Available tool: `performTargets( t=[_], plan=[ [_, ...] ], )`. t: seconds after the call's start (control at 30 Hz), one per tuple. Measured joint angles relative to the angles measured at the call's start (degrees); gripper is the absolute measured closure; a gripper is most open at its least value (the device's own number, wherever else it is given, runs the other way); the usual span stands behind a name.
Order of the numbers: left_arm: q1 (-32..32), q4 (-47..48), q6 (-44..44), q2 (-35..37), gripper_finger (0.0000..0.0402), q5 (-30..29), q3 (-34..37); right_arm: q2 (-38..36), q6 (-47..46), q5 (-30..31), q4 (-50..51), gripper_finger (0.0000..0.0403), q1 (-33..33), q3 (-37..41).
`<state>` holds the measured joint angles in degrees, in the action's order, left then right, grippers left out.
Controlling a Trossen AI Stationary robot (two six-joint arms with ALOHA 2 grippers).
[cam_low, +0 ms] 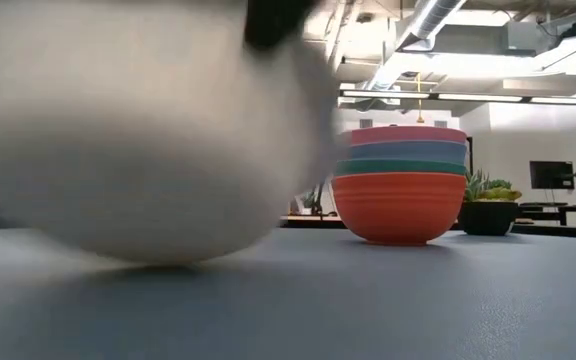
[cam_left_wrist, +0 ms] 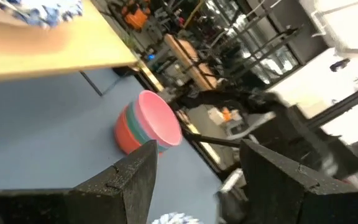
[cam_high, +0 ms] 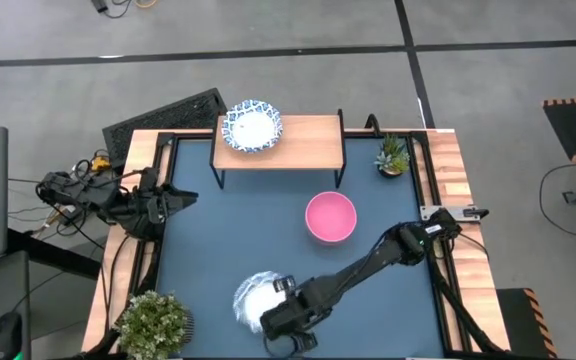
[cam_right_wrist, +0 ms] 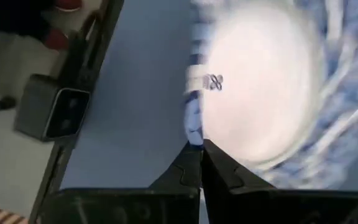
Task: Place and stack bowls onto a shelf
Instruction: Stack the white bowl on top of the white bowl on the shelf
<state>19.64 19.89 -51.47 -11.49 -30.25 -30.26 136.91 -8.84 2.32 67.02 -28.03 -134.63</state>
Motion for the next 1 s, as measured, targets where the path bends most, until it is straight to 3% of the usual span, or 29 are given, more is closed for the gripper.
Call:
performTargets(
  t=[0.2, 0.3, 0.53, 0.73, 1.0],
  plan=[
    [0.00, -1.88, 2.88, 0.00, 0.0188, -3.16, 0.02, -10.58, -0.02, 15.83, 0.91, 0.0381, 4.98, -0.08],
    [0.00, -4.72, 2.68, 0.00, 0.0188, -3.18, 0.02, -15.41, 0.57, 20.79, -1.59, 0.0381, 8.32, -0.17],
    [0.00, -7.83, 9.02, 0.00, 0.0188, -6.54, 0.02, -19.73, 8.85, 33.56, -11.38, 0.0381, 17.86, -0.17],
    [0.00, -13.47, 16.68, 0.00, 0.0188, -7.11, 0.02, -19.49, 23.11, 33.79, -22.07, 0.0381, 26.76, -0.11],
    [0.00, -24.85, 22.54, 0.02, 0.0188, -7.59, 0.02, -19.49, 25.31, 26.43, -20.52, 0.0381, 35.57, -0.09]
  ],
)
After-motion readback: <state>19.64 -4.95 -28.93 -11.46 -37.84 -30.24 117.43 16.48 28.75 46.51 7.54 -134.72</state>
